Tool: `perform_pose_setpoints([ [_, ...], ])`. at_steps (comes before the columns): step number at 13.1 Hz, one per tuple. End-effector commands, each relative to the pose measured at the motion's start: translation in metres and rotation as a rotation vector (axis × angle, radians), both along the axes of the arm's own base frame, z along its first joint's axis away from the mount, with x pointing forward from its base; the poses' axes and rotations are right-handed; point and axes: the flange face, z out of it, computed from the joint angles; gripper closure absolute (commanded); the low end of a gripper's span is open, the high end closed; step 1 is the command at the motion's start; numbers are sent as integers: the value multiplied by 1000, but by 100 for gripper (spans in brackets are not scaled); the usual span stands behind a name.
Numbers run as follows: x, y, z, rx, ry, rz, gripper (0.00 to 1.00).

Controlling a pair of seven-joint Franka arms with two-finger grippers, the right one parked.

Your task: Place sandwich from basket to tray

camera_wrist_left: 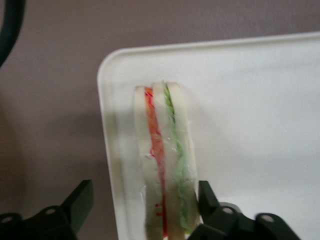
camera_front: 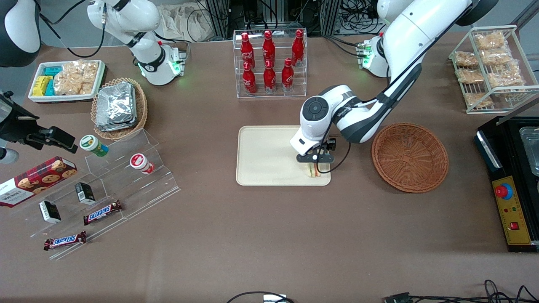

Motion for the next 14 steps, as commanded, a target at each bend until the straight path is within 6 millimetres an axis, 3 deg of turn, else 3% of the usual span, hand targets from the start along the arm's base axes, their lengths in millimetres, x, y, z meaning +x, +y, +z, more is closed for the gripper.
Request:
perform_pose_setpoints([
  [1, 1, 11, 65, 55, -36, 67, 0],
  [5, 6, 32, 179, 80, 25, 80, 0],
  [7, 19, 91, 229, 38, 6, 118, 0],
  [9, 34, 172, 262, -9, 37, 91, 0],
  [12, 42, 284, 284, -65, 42, 111, 0],
  [14, 46, 318, 295, -100, 25, 147, 0],
])
